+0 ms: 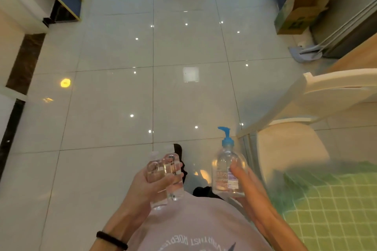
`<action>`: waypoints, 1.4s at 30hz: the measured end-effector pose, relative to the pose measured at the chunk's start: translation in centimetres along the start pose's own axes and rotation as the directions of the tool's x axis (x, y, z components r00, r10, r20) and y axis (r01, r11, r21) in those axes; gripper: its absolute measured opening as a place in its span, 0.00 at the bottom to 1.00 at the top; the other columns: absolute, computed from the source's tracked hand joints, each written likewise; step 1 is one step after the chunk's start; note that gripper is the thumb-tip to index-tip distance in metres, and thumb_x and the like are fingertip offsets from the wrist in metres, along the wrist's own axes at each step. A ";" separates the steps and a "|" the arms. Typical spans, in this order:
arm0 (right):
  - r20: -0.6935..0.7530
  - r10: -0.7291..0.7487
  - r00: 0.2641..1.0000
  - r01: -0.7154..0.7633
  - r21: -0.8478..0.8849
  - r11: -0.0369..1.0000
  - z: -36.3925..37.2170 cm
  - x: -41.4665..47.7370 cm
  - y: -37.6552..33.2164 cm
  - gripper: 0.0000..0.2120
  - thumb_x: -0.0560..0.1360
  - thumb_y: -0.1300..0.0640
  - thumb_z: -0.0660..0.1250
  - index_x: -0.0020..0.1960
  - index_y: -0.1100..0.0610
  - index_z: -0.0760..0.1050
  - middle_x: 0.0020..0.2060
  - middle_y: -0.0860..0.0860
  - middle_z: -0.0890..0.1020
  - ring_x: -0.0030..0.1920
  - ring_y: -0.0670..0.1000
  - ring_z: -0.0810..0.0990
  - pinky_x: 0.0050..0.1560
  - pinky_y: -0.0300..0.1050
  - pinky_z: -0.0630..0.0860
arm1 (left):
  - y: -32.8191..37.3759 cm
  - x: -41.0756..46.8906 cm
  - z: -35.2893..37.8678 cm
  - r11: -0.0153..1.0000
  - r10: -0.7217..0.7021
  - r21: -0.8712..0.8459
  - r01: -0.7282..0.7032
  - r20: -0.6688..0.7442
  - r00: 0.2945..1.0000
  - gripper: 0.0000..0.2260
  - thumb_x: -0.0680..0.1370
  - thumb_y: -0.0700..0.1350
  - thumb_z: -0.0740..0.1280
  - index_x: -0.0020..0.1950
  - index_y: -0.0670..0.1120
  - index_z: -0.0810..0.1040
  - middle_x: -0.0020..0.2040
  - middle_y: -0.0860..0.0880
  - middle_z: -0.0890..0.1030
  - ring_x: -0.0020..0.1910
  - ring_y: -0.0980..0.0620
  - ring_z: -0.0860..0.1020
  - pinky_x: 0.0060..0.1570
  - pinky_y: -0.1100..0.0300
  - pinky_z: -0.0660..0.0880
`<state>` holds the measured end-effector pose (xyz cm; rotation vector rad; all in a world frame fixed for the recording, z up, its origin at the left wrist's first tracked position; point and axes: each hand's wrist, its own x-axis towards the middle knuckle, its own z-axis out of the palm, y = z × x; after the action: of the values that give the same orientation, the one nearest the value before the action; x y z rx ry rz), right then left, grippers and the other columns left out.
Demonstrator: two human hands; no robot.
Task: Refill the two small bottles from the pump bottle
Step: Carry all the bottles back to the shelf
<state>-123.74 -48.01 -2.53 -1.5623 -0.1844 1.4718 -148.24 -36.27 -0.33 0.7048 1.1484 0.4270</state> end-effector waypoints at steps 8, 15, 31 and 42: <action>-0.123 0.008 0.992 0.000 0.061 0.998 6.3 7.7 -6.5 0.39 0.65 0.33 0.80 0.73 0.41 0.76 0.61 0.52 0.87 0.63 0.59 0.85 0.70 0.69 0.76 | 9.9 11.1 -2.7 0.999 0.018 0.036 -0.022 0.104 0.994 0.24 0.68 0.40 0.79 0.64 0.39 0.83 0.59 0.37 0.88 0.57 0.38 0.88 0.50 0.52 0.86; -0.163 -0.067 0.984 0.093 0.156 0.983 8.9 12.0 -12.8 0.45 0.57 0.27 0.81 0.71 0.37 0.77 0.61 0.50 0.87 0.61 0.54 0.87 0.65 0.64 0.80 | 18.7 19.8 -0.8 0.993 -0.023 0.120 -0.008 0.259 0.966 0.31 0.66 0.44 0.85 0.67 0.41 0.81 0.61 0.41 0.88 0.60 0.39 0.87 0.51 0.51 0.86; -0.386 -0.108 0.916 0.239 0.307 0.921 0.4 25.1 -26.0 0.33 0.61 0.25 0.77 0.66 0.25 0.76 0.60 0.42 0.87 0.59 0.47 0.87 0.57 0.55 0.83 | 29.7 37.4 15.3 0.925 -0.168 0.380 0.006 0.394 0.904 0.29 0.61 0.48 0.85 0.61 0.45 0.86 0.59 0.40 0.88 0.56 0.38 0.88 0.53 0.44 0.85; -0.477 -0.056 0.877 0.258 0.370 0.893 -7.7 32.1 -36.4 0.27 0.73 0.36 0.75 0.71 0.33 0.75 0.60 0.44 0.87 0.60 0.49 0.87 0.65 0.61 0.81 | 36.9 48.4 27.7 0.889 -0.187 0.455 -0.048 0.458 0.869 0.36 0.56 0.55 0.89 0.60 0.42 0.87 0.58 0.35 0.88 0.57 0.37 0.88 0.49 0.53 0.86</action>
<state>-91.56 -10.90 -0.93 -1.4400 0.2640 0.8984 -103.16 13.08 -0.70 1.1047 0.7789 -0.1052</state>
